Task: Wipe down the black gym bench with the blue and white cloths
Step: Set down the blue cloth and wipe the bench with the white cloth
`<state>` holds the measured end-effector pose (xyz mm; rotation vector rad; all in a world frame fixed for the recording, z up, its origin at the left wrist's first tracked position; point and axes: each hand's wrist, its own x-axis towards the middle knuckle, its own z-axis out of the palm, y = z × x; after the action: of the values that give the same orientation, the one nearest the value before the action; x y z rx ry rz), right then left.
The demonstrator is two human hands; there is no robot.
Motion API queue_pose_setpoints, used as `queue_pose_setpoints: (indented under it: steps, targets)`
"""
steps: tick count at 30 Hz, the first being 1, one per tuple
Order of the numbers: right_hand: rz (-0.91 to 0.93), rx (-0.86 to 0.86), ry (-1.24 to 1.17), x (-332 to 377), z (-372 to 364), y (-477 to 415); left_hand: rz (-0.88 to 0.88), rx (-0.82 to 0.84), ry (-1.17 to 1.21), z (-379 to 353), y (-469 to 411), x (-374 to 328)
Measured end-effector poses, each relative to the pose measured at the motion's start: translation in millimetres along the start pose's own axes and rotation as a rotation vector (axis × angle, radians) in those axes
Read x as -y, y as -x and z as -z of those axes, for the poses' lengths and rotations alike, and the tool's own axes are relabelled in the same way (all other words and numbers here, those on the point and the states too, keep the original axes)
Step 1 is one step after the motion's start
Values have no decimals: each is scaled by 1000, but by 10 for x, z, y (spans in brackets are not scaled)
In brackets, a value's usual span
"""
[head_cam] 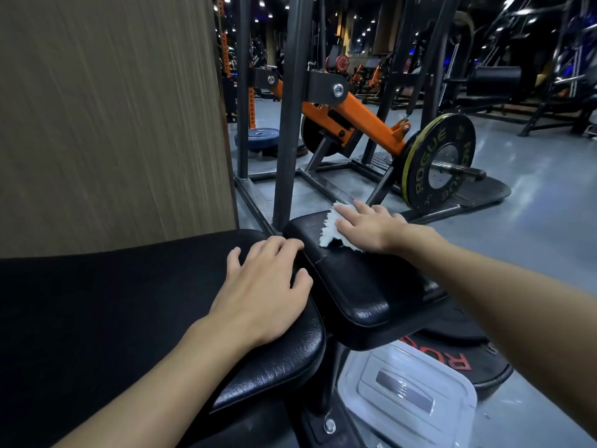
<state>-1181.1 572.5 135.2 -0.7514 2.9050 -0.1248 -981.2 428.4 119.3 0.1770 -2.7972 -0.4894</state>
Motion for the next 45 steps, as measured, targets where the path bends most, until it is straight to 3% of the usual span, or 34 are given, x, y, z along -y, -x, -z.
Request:
queue_pose_setpoints:
  steps: [4,12,18,21,27,34,39,45]
  targets:
    - [62,-10,41,258,-15,-44,0,-49,61,5,1,-4]
    - [383,-56,102,451,-202,446,17,-40,65,10,-3,2]
    - [174,-58,63,-129,-37,435,28,8,45,26,4,-7]
    - [96,-54,80,-58,-85,484,30,11,52,31,6,-20]
    - [262,-85,107,298,-202,1049,30,-38,102,45,6,-17]
    - [430,-504,110,160,-538,1388,16,-126,135,69,34,-3]
    - [446,-636,105,-77,-620,1344,23,-128,142,76,59,2]
    - [311,-704,55,-365,-603,1264,22,-136,143,67,59,22]
